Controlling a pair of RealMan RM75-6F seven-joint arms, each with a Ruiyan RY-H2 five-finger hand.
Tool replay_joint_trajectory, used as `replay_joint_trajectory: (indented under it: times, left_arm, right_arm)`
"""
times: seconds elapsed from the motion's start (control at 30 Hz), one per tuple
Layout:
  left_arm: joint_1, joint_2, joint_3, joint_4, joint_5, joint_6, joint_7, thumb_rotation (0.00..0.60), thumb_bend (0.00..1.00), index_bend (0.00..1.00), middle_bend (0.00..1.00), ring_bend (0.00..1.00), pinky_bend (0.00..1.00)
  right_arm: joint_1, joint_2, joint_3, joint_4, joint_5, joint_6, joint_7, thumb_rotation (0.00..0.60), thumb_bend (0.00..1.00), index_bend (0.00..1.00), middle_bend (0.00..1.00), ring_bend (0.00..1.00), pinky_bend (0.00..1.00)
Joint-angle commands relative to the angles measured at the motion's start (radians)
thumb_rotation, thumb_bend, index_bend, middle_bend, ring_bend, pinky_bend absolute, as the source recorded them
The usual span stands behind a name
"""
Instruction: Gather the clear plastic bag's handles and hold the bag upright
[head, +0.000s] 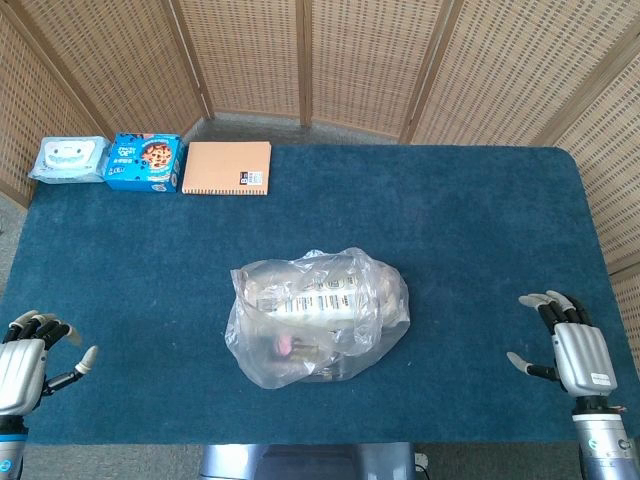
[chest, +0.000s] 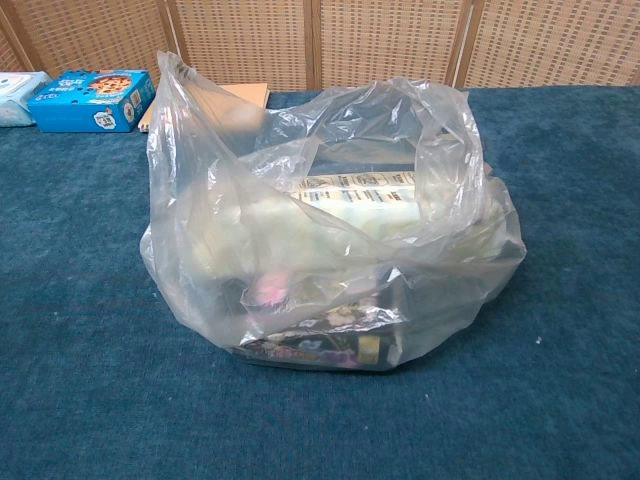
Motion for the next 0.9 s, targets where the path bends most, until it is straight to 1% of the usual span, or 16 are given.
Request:
replay_joint_trajectory:
  times: [0.03,0.27,0.47,0.83,0.9]
  left_arm:
    - [-0.006,-0.003,-0.001,-0.001,-0.006,-0.011,-0.001,0.000,0.24,0.50,0.42,0.24,0.14]
    - [-0.018,0.001,-0.011,-0.006,-0.007,-0.019,0.001,0.000,0.24,0.50,0.42,0.24,0.14]
    - [-0.025,0.028,-0.017,-0.023,0.000,-0.021,-0.025,0.000,0.24,0.50,0.42,0.24,0.14]
    - [-0.034,0.039,-0.016,-0.022,-0.013,-0.046,-0.071,0.000,0.23,0.50,0.42,0.24,0.14]
    - [-0.042,0.039,-0.017,-0.018,-0.014,-0.059,-0.083,0.000,0.23,0.45,0.42,0.24,0.14]
  right_arm:
    - [0.003,-0.004,0.004,0.003,0.000,0.001,0.000,0.542,0.18,0.23,0.25,0.14,0.11]
    - [0.003,-0.010,0.004,0.005,-0.002,0.006,0.001,0.545,0.18,0.23,0.25,0.14,0.11]
    - [-0.010,-0.010,-0.001,0.018,-0.010,0.024,0.020,0.546,0.18,0.23,0.25,0.14,0.11]
    - [-0.004,-0.012,0.003,0.012,-0.018,0.024,0.014,0.545,0.18,0.23,0.25,0.14,0.11]
    - [-0.005,-0.010,0.003,0.009,-0.017,0.025,0.011,0.545,0.18,0.23,0.25,0.14,0.11]
